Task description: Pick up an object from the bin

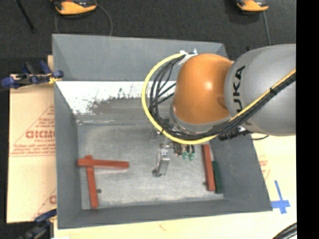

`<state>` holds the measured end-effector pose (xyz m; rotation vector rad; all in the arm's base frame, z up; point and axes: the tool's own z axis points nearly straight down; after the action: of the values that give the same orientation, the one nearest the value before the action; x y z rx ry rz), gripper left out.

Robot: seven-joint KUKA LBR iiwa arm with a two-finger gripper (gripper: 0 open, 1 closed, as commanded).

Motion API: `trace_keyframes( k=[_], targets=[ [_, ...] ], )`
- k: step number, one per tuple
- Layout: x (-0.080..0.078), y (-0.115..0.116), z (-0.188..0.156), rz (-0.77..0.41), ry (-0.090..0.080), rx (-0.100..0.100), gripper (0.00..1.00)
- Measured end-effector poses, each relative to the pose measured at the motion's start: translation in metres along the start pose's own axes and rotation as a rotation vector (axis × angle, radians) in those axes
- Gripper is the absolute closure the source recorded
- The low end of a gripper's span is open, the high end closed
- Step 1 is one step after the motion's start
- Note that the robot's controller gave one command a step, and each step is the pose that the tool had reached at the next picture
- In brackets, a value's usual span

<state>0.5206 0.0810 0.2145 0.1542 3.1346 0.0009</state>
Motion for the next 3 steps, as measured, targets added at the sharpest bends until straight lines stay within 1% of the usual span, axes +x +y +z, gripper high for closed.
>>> trace_keyframes(
  k=[1, 2, 3],
  targets=[
    [-0.042, 0.068, 0.088, -0.214, 0.001, 0.0, 0.0],
    [-0.037, 0.063, 0.146, -0.351, 0.004, 0.001, 0.0],
    [-0.038, 0.064, 0.144, -0.349, 0.0, 0.0, 1.0]
  ],
)
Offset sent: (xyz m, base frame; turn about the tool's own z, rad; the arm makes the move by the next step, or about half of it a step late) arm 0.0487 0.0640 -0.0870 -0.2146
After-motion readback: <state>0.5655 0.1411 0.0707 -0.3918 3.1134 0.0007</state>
